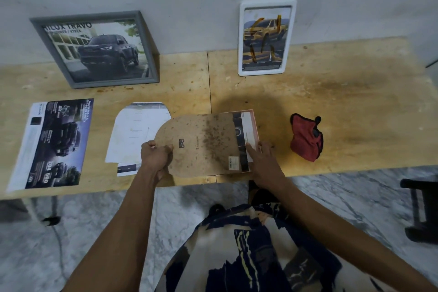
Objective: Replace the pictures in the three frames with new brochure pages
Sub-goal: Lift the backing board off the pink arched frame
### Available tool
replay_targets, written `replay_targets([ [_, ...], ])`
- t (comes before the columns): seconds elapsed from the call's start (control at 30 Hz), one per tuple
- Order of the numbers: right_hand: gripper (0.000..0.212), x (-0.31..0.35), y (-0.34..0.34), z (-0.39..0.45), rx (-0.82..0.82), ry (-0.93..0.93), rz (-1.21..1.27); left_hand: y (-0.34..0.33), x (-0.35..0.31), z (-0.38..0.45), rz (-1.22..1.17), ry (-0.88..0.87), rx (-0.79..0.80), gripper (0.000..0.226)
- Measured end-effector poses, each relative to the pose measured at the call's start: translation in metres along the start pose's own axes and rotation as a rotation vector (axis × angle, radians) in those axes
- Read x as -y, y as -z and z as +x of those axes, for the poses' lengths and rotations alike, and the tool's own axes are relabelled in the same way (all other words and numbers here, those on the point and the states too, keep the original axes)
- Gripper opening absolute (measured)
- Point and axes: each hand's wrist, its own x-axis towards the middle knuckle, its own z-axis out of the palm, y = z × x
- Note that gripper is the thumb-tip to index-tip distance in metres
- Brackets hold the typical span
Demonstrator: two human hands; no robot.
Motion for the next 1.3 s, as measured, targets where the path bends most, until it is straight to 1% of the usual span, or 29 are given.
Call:
replay_targets([
  [0.07,0.069,0.002,0.001,-0.001,-0.036,-0.062,0.112,0.013,-0.002,0.002,-0.002,-0.005,-0.007,0.042],
  [0.13,0.065,0.004,0.005,-0.002,-0.048,-0.069,0.139,0.027,0.0,0.007,0.003,-0.004,-0.007,0.045],
  [0.2,0.063,0.005,0.006,-0.003,-0.065,-0.071,0.155,0.04,0.002,0.007,-0.041,0.002,0.003,0.045],
  [0.3,0.061,0.006,0.004,-0.004,-0.081,-0.104,0.187,0.049,0.001,-0.013,-0.125,-0.011,0.03,0.023],
  [0.37,0.06,0.007,0.005,-0.004,-0.087,-0.106,0.207,0.053,0.003,-0.022,-0.174,-0.022,0.055,0.021],
  [0.47,0.055,0.012,0.01,-0.006,-0.114,-0.127,0.275,0.06,0.008,-0.028,-0.215,-0.021,0.094,0.029],
  [0.53,0.049,0.018,0.012,-0.009,-0.174,-0.136,0.299,0.063,0.01,-0.033,-0.229,-0.021,0.129,0.031],
  [0.57,0.043,0.024,0.015,-0.01,-0.215,-0.126,0.336,0.064,0.01,-0.035,-0.239,-0.024,0.143,0.031],
  [0.63,0.032,0.042,0.027,-0.012,-0.296,-0.116,0.47,0.064,0.011,-0.038,-0.256,-0.036,0.165,0.031],
  [0.67,0.031,0.052,0.035,-0.014,-0.309,-0.115,0.555,0.064,0.012,-0.038,-0.262,-0.041,0.173,0.032],
  [0.73,0.031,0.071,0.048,-0.018,-0.279,-0.134,0.713,0.059,0.015,-0.038,-0.274,-0.031,0.181,0.034],
  [0.83,0.032,0.085,0.055,-0.023,-0.251,-0.24,0.928,0.048,0.015,-0.038,-0.297,-0.01,0.175,0.035],
  [0.93,0.031,0.085,0.059,-0.018,-0.259,-0.3,1.021,0.035,0.008,-0.034,-0.316,-0.01,0.114,0.046],
  [1.03,0.029,0.075,0.064,-0.005,-0.273,-0.333,1.041,0.023,-0.003,-0.031,-0.263,-0.031,0.036,0.053],
  [1.1,0.03,0.071,0.07,0.012,-0.267,-0.375,1.089,0.016,-0.013,-0.026,-0.207,-0.06,0.014,0.061],
  [1.23,0.028,0.07,0.081,0.055,-0.25,-0.431,1.179,0.006,-0.05,-0.006,-0.033,-0.132,0.029,0.075],
  [1.3,0.038,0.069,0.093,0.076,-0.234,-0.436,1.134,-0.003,-0.073,0.004,0.038,-0.171,0.034,0.078],
])
